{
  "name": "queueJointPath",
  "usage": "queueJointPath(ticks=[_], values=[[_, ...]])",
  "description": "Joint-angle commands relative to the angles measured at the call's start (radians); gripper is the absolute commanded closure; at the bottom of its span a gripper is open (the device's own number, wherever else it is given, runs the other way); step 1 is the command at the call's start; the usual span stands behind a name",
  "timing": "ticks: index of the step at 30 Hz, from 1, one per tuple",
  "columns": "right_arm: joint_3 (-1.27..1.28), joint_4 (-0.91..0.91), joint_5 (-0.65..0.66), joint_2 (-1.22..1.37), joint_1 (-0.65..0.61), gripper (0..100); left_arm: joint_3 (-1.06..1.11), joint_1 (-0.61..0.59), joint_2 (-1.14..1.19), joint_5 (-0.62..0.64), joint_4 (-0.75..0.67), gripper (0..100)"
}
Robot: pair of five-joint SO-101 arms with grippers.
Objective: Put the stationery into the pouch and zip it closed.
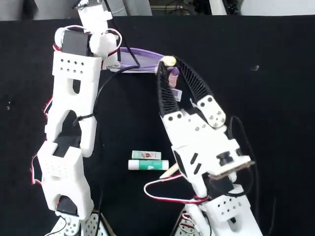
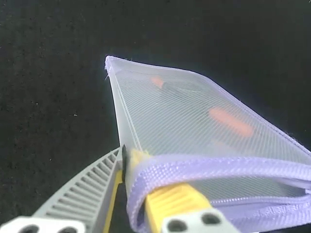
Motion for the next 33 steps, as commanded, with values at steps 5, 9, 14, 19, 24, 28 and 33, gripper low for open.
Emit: queueJointPath(ticks=[5, 9, 14, 19, 24, 28, 33], values=[[0.001, -0.344, -0.006, 0.306, -0.011, 98.7, -0.012, 0.024, -0.009, -0.012, 0.0, 97], [0.007, -0.439, -0.002, 0.455, -0.005, 98.7, -0.012, 0.018, -0.009, -0.009, -0.003, 97], [0.005, -0.463, -0.006, 0.562, 0.003, 98.7, -0.012, 0.015, -0.009, -0.009, -0.015, 97], [0.007, -0.462, -0.002, 0.648, 0.006, 98.7, -0.013, -0.01, -0.011, -0.008, -0.023, 97], [-0.008, -0.47, 0.0, 0.746, 0.006, 98.3, -0.013, -0.022, -0.011, -0.008, -0.025, 97], [-0.013, -0.462, 0.0, 0.773, 0.006, 90.5, -0.013, -0.05, -0.011, 0.012, -0.029, 97], [-0.015, -0.462, 0.0, 0.769, 0.006, 72.8, -0.013, -0.054, -0.015, 0.014, -0.031, 97]])
